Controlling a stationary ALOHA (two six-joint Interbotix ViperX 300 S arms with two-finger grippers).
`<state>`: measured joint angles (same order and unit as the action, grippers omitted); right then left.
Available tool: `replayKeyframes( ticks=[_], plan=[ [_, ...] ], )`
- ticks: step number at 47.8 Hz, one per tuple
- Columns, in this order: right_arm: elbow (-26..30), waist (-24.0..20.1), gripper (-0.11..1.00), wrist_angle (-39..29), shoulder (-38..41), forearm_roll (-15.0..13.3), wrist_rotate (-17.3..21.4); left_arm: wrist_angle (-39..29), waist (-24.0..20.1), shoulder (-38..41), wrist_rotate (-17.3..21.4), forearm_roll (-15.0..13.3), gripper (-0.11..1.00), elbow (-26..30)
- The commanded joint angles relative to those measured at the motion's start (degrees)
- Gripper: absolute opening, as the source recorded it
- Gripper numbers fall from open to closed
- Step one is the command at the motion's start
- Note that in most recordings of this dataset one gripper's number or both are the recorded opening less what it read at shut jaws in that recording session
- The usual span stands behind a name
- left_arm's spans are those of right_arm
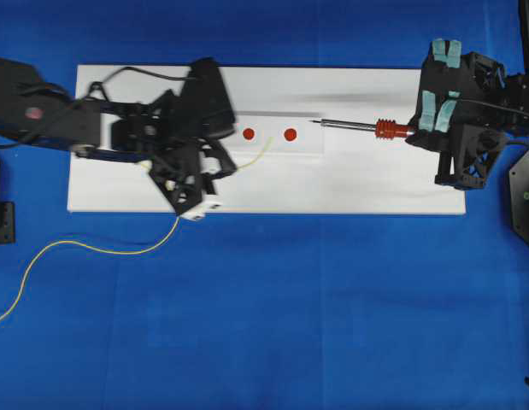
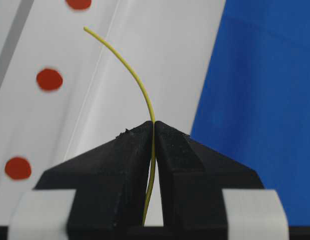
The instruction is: Touch the tip of the soldering iron to the tip of the solder at the mark.
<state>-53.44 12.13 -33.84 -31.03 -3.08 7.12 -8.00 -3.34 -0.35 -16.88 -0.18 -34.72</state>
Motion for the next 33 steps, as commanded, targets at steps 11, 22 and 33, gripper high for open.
replayKeyframes(
  ticks=[11,22,33],
  plan=[
    [-0.4,0.0,0.06,2.0,1.1,-0.2,0.1,0.5,-1.5,5.3,0.3,0.2,0.02,5.3],
    [-0.5,0.1,0.06,3.4,2.1,-1.1,0.1,1.8,-2.4,7.8,0.4,0.2,0.02,6.3],
    [-0.5,0.3,0.06,3.7,3.2,-1.7,0.2,2.1,-2.0,9.0,0.1,0.1,0.02,7.3]
  ],
)
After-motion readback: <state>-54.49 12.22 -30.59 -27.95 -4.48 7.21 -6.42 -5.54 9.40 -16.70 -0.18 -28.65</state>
